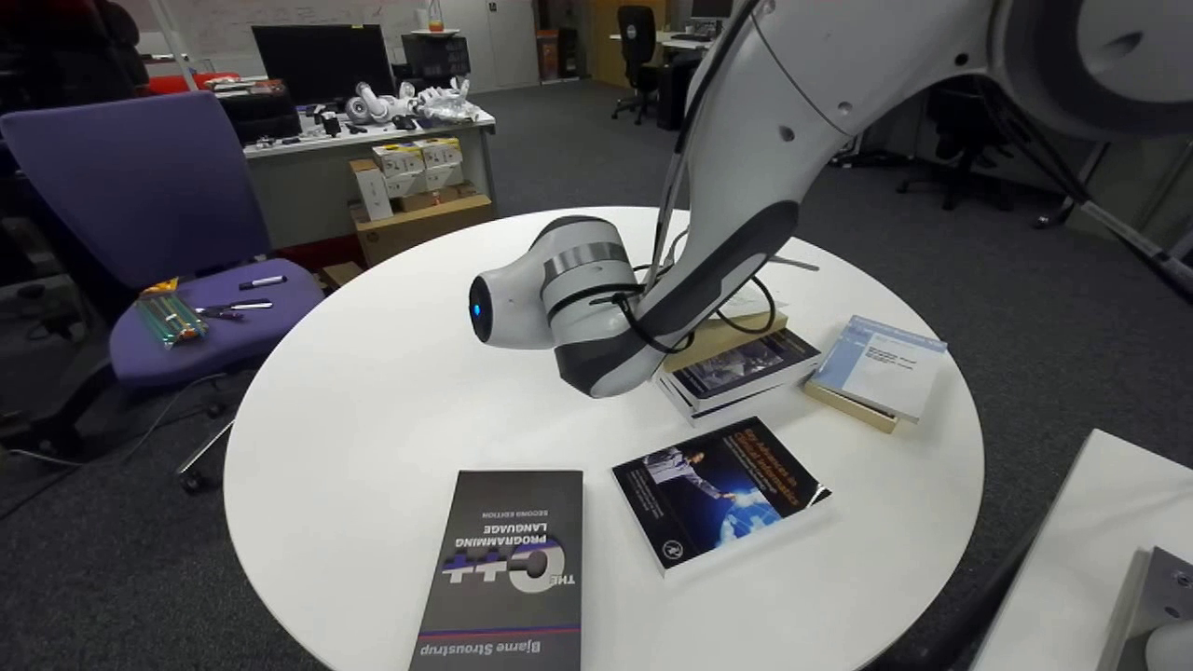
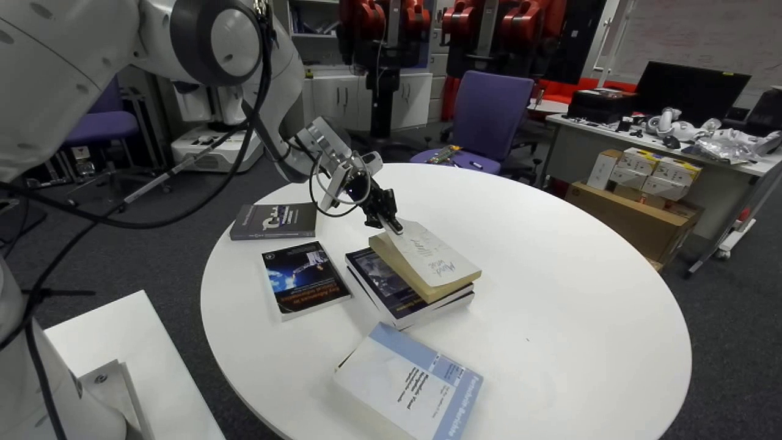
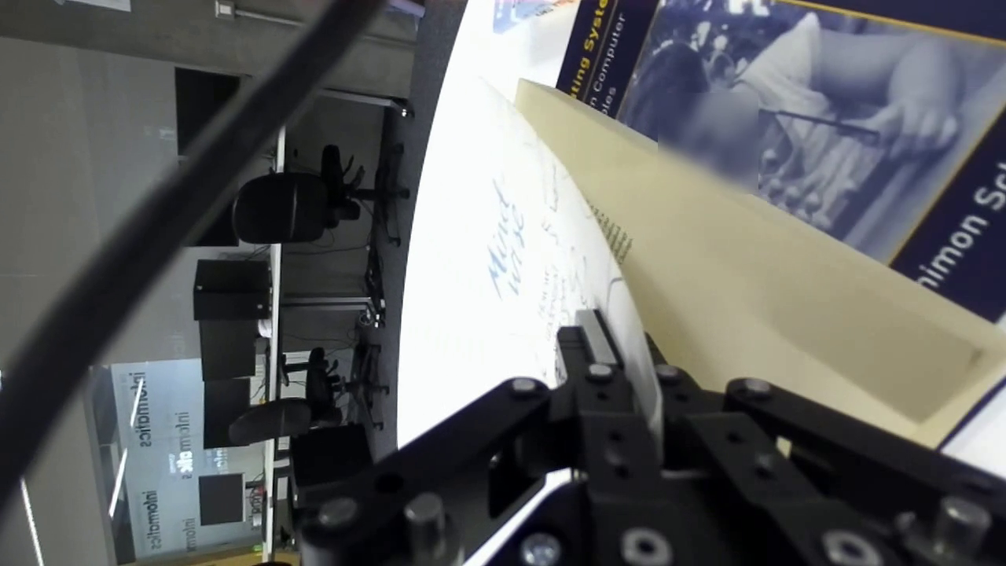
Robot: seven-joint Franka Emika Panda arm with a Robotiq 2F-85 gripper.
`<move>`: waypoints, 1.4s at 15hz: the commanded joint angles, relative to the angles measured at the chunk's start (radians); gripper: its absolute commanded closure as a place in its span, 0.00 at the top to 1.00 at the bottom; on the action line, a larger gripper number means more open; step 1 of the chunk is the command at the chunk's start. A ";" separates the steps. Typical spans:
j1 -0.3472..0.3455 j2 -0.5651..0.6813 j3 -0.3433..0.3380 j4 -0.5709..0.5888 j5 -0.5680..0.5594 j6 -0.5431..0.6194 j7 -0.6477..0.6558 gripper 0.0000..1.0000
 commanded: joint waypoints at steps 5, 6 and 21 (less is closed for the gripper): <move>0.009 0.076 -0.026 0.130 0.146 -0.068 -0.135 0.00; 0.008 0.078 -0.032 0.130 0.162 -0.077 -0.154 0.00; 0.033 0.089 -0.036 0.086 0.178 -0.128 -0.433 0.00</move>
